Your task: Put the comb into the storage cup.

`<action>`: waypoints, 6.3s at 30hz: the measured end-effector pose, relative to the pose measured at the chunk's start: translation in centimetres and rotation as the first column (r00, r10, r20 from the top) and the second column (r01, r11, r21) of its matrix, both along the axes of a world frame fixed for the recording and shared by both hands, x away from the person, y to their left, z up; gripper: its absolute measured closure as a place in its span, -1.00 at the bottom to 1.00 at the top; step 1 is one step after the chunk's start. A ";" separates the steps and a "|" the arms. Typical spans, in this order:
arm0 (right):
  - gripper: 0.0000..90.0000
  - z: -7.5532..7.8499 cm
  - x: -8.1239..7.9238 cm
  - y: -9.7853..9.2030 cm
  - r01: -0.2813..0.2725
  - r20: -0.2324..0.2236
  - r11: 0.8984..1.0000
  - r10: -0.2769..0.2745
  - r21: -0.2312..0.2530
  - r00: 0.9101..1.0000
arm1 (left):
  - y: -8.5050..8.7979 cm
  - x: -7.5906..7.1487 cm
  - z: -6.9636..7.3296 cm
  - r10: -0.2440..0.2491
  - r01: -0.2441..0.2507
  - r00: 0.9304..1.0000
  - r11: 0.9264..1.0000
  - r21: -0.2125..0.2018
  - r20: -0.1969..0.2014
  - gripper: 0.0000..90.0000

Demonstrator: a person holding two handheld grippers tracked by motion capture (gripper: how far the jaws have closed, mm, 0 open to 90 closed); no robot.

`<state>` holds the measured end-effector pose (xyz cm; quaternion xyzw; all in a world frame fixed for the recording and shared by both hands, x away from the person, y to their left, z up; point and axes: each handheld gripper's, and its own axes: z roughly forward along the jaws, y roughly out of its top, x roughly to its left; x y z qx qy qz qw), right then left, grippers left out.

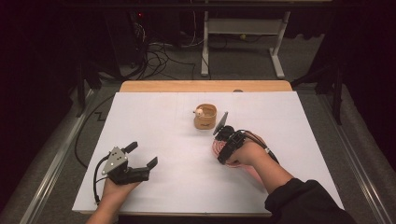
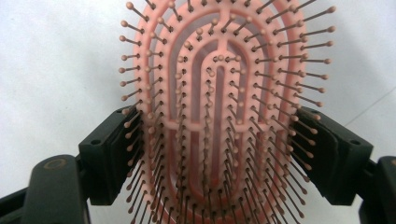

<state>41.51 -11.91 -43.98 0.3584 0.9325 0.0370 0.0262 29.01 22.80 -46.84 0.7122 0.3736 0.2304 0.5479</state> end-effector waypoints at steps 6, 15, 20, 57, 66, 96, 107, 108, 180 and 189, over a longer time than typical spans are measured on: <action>-0.54 0.8 -0.1 -0.3 -0.009 0.013 1.000 0.009 -0.006 1.000 | 0.1 0.0 0.1 -0.001 0.001 1.000 1.000 0.000 0.004 -0.92; -0.54 1.8 -0.2 -0.8 -0.007 0.023 1.000 0.007 -0.016 1.000 | 0.0 0.0 0.0 -0.001 0.001 1.000 1.000 0.003 0.000 -0.92; -0.54 1.9 -0.3 -1.0 -0.016 0.028 1.000 0.016 -0.019 0.999 | 0.0 0.0 0.0 -0.008 0.008 1.000 1.000 0.006 0.002 -0.92; -0.54 5.8 -1.8 -4.3 0.023 0.243 0.953 -0.100 0.300 0.965 | -0.1 0.1 -0.2 -0.007 0.007 1.000 1.000 0.012 -0.006 -1.00; -0.54 6.1 -2.2 -5.0 0.012 0.314 0.930 -0.136 0.367 0.940 | -0.1 0.1 -0.2 -0.006 0.006 1.000 1.000 -0.012 -0.016 -1.00; -0.54 7.1 -4.0 -6.1 -0.090 0.494 0.839 -0.226 0.536 0.839 | 0.0 0.2 -0.3 -0.013 0.013 1.000 1.000 -0.007 -0.019 -1.00; -0.54 6.7 -4.4 -6.3 -0.096 0.525 0.807 -0.283 0.583 0.803 | 0.1 0.2 -0.2 -0.017 0.017 1.000 1.000 -0.013 -0.004 -1.00; -0.54 6.6 -4.3 -6.3 -0.097 0.526 0.805 -0.287 0.586 0.801 | 0.1 0.1 -0.2 -0.018 0.018 1.000 1.000 -0.012 -0.001 -1.00; -0.55 8.0 -2.7 -6.5 -0.146 0.583 0.676 -0.481 0.722 0.655 | -0.1 0.3 -0.2 -0.019 0.019 1.000 1.000 -0.024 0.006 -1.00; -0.55 9.2 -2.7 -6.1 -0.162 0.602 0.679 -0.481 0.716 0.637 | 0.0 0.5 -0.3 -0.035 0.034 0.999 0.999 -0.030 -0.012 -1.00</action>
